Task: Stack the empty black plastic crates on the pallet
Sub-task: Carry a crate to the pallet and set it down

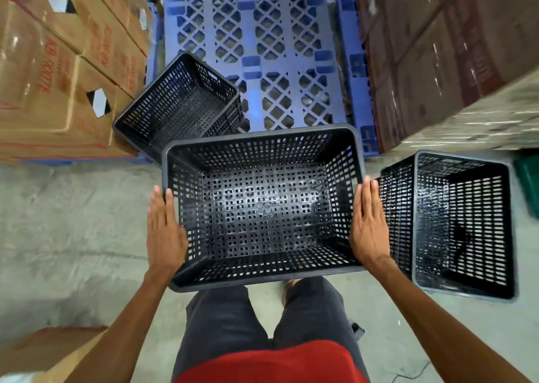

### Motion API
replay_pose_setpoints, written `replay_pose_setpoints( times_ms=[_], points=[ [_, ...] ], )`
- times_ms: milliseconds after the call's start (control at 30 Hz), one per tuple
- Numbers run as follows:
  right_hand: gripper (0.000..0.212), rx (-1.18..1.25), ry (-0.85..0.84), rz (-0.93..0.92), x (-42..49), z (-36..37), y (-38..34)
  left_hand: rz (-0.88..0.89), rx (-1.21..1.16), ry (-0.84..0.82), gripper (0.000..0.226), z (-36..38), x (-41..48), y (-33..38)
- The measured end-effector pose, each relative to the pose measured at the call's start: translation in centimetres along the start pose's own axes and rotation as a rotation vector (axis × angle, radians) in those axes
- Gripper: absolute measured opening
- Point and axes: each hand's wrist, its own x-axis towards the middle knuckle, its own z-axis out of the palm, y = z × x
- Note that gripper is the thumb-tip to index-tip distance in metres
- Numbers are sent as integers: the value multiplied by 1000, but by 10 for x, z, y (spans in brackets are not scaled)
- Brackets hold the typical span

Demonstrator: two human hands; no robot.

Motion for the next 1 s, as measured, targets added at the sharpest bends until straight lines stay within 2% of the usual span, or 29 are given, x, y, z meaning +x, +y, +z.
replay_pose_setpoints(
  times_ms=[200,333,433,533,633,733,867,933,1000],
  points=[
    [80,66,-8,-2,4,6,4,118,20,16,85,9,8,-4],
    [68,74,-36,-22,6,6,2,122,-8,40,81,7,8,-4],
    [68,40,-61,17,2,-2,-3,138,22,9,80,3,5,-4],
    [67,33,-15,-42,19,-24,-29,149,-41,29,68,-9,5,-3],
    [56,206,27,-143,68,-67,-89,111,-197,144,47,-41,22,-3],
    [42,460,41,-175,141,-112,-165,-22,-388,226,35,-66,71,-24],
    [34,651,-16,-97,246,-138,-257,-402,-633,101,35,-56,168,-88],
    [28,730,-121,-4,300,-130,-294,-584,-683,23,31,-37,211,-113],
    [23,691,-264,58,363,-88,-331,-775,-746,-34,32,0,255,-141]
  ],
)
